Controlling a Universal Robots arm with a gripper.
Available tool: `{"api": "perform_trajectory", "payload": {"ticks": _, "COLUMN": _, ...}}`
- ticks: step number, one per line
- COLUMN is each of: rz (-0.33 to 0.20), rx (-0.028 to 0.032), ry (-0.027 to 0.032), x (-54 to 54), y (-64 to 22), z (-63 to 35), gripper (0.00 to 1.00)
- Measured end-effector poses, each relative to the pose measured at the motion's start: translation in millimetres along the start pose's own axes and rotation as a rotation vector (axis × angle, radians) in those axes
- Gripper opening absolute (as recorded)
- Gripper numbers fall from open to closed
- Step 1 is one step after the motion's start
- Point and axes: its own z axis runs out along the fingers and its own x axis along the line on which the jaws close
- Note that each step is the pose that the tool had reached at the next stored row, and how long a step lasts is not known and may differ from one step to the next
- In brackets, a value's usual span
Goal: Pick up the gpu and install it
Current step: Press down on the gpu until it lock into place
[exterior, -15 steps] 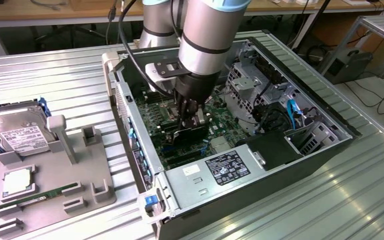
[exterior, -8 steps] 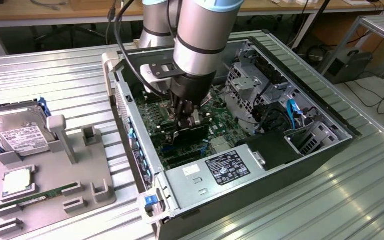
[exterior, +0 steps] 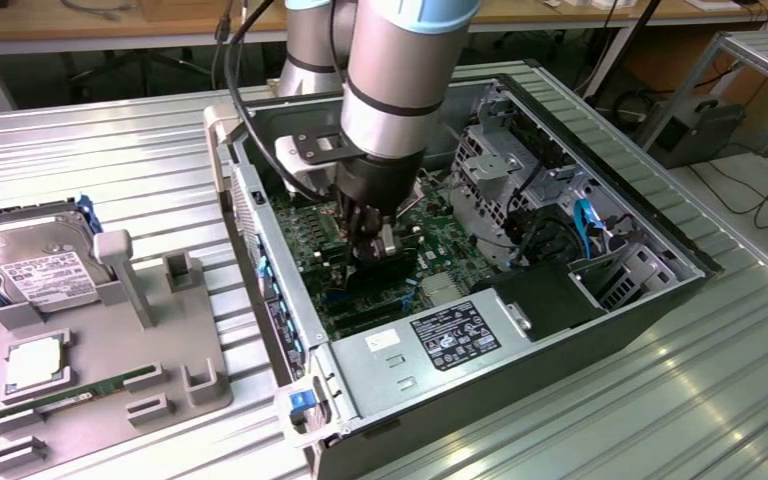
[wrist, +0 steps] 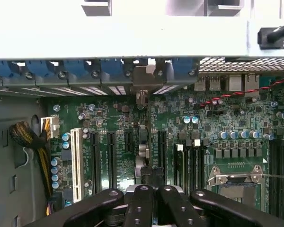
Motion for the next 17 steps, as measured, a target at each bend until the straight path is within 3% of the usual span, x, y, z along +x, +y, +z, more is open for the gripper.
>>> {"api": "perform_trajectory", "payload": {"ticks": 3, "rz": 0.0, "rx": 0.0, "ry": -0.0004, "x": -0.2, "y": 0.2, "z": -1.0, "gripper": 0.11}}
{"api": "perform_trajectory", "payload": {"ticks": 4, "rz": 0.0, "rx": 0.0014, "ry": -0.003, "x": -0.6, "y": 0.2, "z": -4.7, "gripper": 0.11}}
{"api": "perform_trajectory", "payload": {"ticks": 5, "rz": 0.0, "rx": 0.0003, "ry": -0.0008, "x": -0.6, "y": 0.3, "z": -13.2, "gripper": 0.11}}
{"api": "perform_trajectory", "payload": {"ticks": 9, "rz": 0.0, "rx": 0.0, "ry": -0.0001, "x": -1.3, "y": 0.3, "z": -32.0, "gripper": 0.11}}
{"api": "perform_trajectory", "payload": {"ticks": 17, "rz": 0.0, "rx": 0.0, "ry": -0.0002, "x": -1.3, "y": 0.3, "z": -32.7, "gripper": 0.11}}
